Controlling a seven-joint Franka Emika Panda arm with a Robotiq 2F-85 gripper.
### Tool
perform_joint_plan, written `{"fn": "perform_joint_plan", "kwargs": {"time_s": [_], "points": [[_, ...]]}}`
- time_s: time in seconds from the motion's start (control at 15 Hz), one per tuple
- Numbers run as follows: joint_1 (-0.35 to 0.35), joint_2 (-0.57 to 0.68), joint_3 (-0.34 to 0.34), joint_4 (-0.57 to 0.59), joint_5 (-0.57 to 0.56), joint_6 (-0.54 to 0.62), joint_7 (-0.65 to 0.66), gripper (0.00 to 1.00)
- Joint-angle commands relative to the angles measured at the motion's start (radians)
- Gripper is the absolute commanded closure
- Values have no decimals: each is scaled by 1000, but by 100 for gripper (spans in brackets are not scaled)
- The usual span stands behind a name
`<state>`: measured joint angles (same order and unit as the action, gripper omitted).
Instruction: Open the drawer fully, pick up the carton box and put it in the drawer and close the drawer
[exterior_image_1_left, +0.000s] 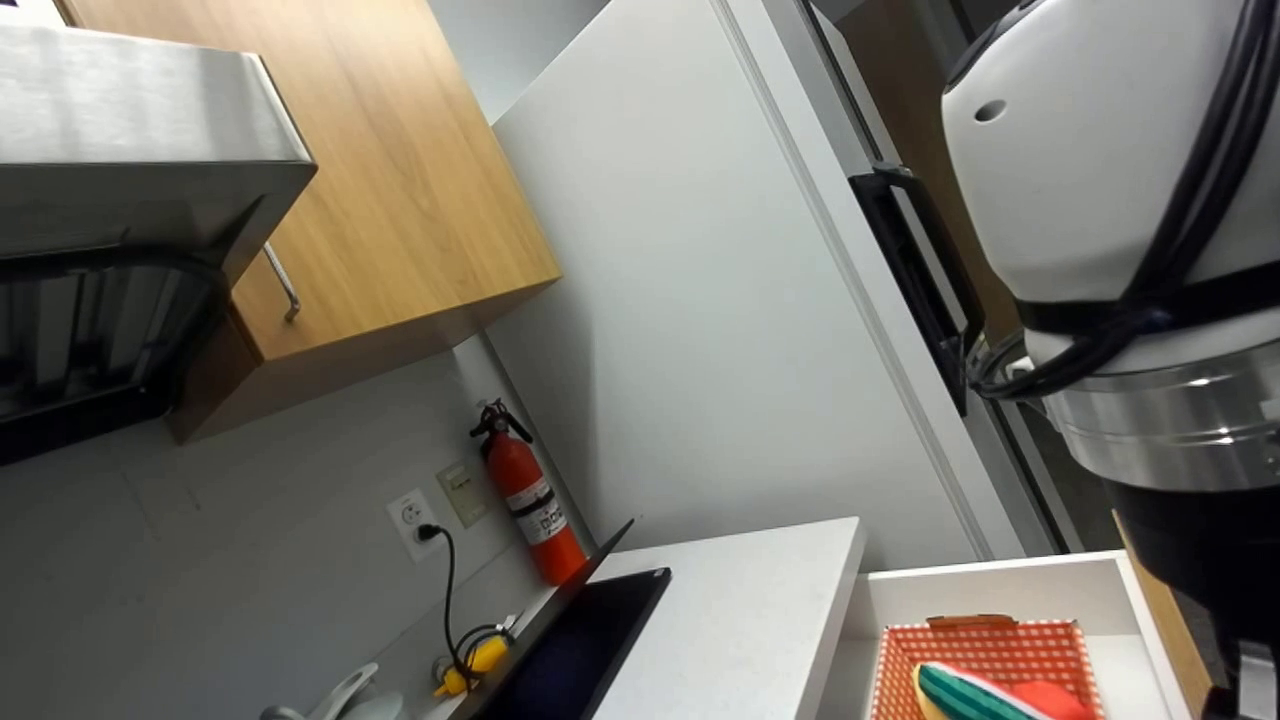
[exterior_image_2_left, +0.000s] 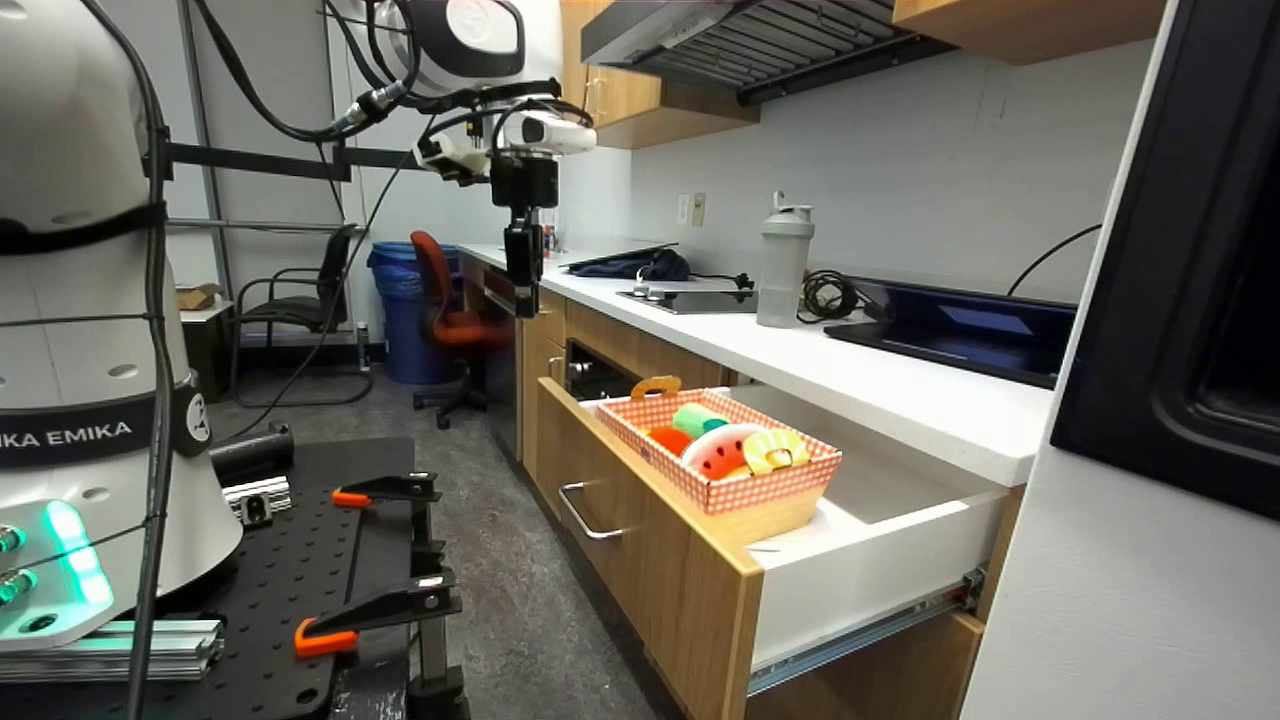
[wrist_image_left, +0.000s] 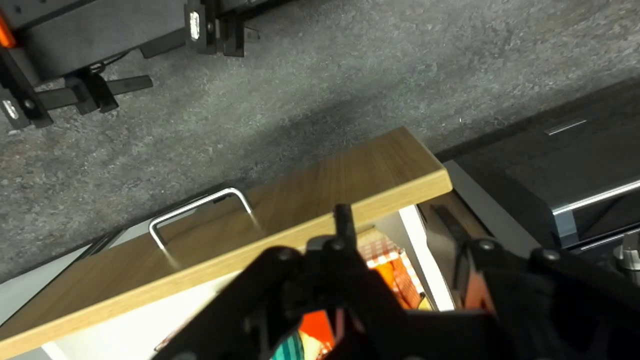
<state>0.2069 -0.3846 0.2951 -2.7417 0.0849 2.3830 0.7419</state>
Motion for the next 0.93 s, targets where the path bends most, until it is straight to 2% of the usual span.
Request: {"fn": "perform_joint_plan", "kwargs": {"time_s": [0.0,0.13,0.8,0.87], "points": [[12,-47,7,-4,42,-71,7,89],[14,-52,7,-4,48,-94,7,99],[17,-70,6,-4,62,-133,-4,100],[17,-70,7,-4,59,-129,-4,74]]}}
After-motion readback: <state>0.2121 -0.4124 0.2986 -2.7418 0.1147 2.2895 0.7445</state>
